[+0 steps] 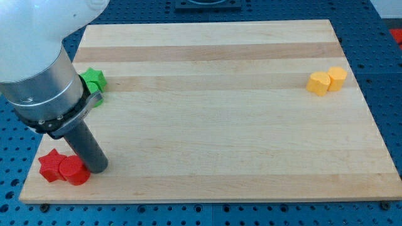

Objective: Push blue cube towards center

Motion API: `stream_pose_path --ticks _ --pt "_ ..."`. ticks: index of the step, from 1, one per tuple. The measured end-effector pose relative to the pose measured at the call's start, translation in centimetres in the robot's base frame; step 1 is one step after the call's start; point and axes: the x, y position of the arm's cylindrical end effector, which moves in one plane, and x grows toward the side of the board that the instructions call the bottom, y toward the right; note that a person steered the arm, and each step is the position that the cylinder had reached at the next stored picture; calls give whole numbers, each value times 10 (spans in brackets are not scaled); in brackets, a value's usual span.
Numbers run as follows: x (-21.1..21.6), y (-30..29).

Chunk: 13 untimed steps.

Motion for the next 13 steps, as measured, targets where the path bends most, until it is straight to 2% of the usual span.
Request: stream_pose_path --ticks 2,3,5,7,9,10,11,12,13 --pt "-1 15" --pt "-28 71" --pt "-127 158" --pt "-188 205" --pt "-255 153" --pt "-286 102" --pt "-292 31" --pt "-281 -36" --pt "-249 -100"
